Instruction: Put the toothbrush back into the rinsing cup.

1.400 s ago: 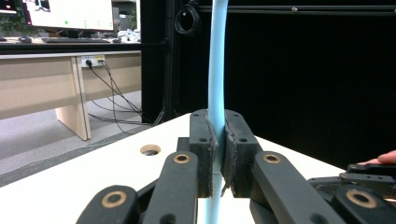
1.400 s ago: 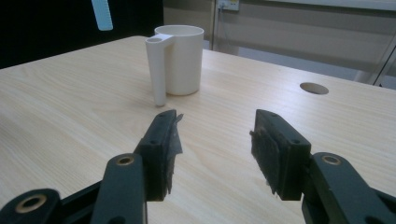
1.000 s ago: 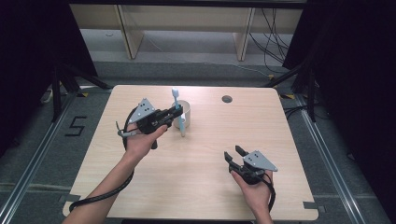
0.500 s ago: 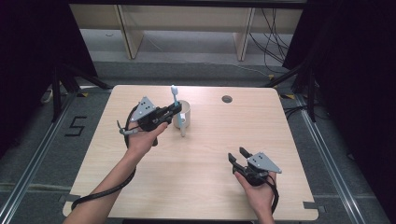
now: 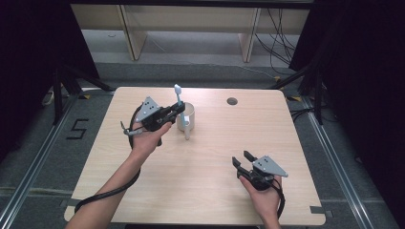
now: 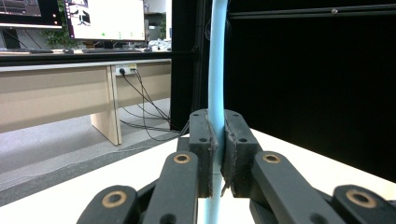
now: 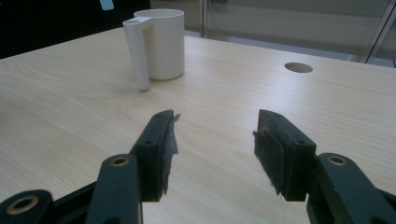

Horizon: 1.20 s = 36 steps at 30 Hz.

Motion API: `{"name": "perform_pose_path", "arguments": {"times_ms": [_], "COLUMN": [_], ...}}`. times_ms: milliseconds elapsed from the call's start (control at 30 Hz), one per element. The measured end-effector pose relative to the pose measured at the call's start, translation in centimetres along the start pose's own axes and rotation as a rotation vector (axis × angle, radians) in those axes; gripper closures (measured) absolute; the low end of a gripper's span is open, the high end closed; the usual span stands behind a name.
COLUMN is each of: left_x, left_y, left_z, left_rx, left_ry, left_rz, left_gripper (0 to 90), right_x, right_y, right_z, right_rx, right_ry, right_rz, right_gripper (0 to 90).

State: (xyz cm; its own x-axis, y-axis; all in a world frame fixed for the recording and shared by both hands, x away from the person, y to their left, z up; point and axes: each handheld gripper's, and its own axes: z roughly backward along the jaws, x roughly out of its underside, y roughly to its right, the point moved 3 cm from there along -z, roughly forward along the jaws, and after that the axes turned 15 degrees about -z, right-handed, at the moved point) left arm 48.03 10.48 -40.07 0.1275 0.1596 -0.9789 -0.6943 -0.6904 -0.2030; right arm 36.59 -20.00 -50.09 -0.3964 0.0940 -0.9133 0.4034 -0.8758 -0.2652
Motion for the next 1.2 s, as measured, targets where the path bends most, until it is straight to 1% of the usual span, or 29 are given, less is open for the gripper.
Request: {"name": "perform_pose_path", "arguments": {"times_ms": [33, 67, 100, 133, 167, 233, 300, 333, 367, 400, 433, 467, 500, 567, 633, 733, 800, 833, 867, 900, 1100, 1133, 1167, 1200], "left_x": [0.0, -0.1, -0.1, -0.1, -0.1, -0.1, 0.0, 0.0, 0.0, 0.0, 0.0, 0.0, 0.0, 0.1, 0.2, 0.4, 0.5, 0.6, 0.6, 0.7, 0.9, 0.9, 0.9, 1.0], "left_y": [0.0, 0.0, 0.0, 0.0, 0.0, -0.1, -0.1, -0.1, -0.2, -0.2, -0.2, -0.2, -0.2, -0.2, -0.2, -0.2, -0.2, -0.2, -0.2, -0.2, -0.2, -0.2, -0.2, -0.3], "left_z": [-0.1, -0.1, -0.2, -0.3, -0.4, -0.5, -0.7, -0.8, -0.9, -0.9, -1.0, -1.1, -1.2, -1.3, -1.4, -1.6, -1.7, -1.7, -1.7, -1.8, -1.9, -2.0, -2.0, -2.0], "left_rx": [0.002, 0.002, 0.001, 0.0, 0.0, -0.004, -0.005, -0.006, -0.006, -0.007, -0.009, -0.009, -0.01, -0.01, -0.011, -0.012, -0.013, -0.013, -0.013, -0.013, -0.011, -0.011, -0.011, -0.012], "left_ry": [0.0, 0.001, 0.003, 0.002, 0.004, -0.002, -0.003, -0.005, -0.005, -0.007, -0.008, -0.009, -0.008, -0.006, -0.009, -0.01, -0.017, -0.016, -0.018, -0.018, -0.013, -0.012, -0.013, -0.012], "left_rz": [-0.005, -0.008, -0.009, -0.014, -0.013, -0.018, -0.021, -0.023, -0.022, -0.023, -0.027, -0.026, -0.025, -0.025, -0.026, -0.027, -0.028, -0.028, -0.03, -0.03, -0.031, -0.03, -0.03, -0.03], "left_gripper": [83.3, 83.3, 83.3, 83.2, 83.2, 83.3, 83.3, 83.3, 83.3, 83.3, 83.3, 83.3, 83.3, 83.3, 83.3, 83.3, 83.3, 83.2, 83.2, 83.3, 83.3, 83.3, 83.3, 83.3], "right_x": [-0.1, -0.1, -0.1, -0.1, -0.1, -0.2, -0.2, 0.0, 0.0, -0.1, -0.2, -0.2, -0.2, -0.2, -0.3, -0.3, -0.2, -0.2, -0.2, -0.2, -0.2, -0.2, -0.2, -0.2], "right_y": [0.0, 0.0, 0.0, 0.0, 0.0, 0.2, 0.1, -0.2, -0.2, -0.1, 0.0, 0.0, 0.0, 0.1, 0.1, 0.0, -0.3, -0.1, -0.3, -0.3, -0.3, -0.3, -0.4, -0.4], "right_z": [0.0, 0.0, 0.1, 0.1, 0.1, 0.1, 0.1, 0.2, 0.1, 0.2, 0.1, 0.1, 0.2, 0.2, 0.2, 0.2, 0.2, 0.2, 0.2, 0.1, 0.2, 0.1, 0.2, 0.1], "right_rx": [-0.001, -0.001, 0.0, -0.002, -0.008, 0.002, -0.003, -0.012, -0.013, -0.003, -0.003, -0.009, 0.001, 0.005, 0.002, 0.0, -0.011, -0.002, -0.011, -0.011, -0.007, -0.019, -0.016, -0.022], "right_ry": [0.002, 0.006, -0.003, 0.003, 0.001, 0.008, 0.008, -0.005, -0.006, -0.003, 0.004, 0.003, -0.003, -0.004, 0.008, 0.007, -0.009, 0.002, -0.01, -0.002, -0.005, 0.001, -0.002, -0.002], "right_rz": [0.007, 0.001, -0.006, 0.006, 0.003, 0.019, 0.015, -0.031, -0.035, -0.013, 0.007, 0.009, 0.012, 0.019, 0.019, 0.022, -0.013, 0.01, -0.015, -0.006, -0.008, -0.006, -0.017, -0.015], "right_gripper": [47.9, 47.9, 47.9, 47.8, 47.7, 47.7, 47.6, 47.5, 47.6, 47.5, 47.5, 47.5, 47.5, 47.5, 47.4, 47.4, 47.3, 47.3, 47.3, 47.3, 47.2, 47.2, 47.2, 47.2]}}
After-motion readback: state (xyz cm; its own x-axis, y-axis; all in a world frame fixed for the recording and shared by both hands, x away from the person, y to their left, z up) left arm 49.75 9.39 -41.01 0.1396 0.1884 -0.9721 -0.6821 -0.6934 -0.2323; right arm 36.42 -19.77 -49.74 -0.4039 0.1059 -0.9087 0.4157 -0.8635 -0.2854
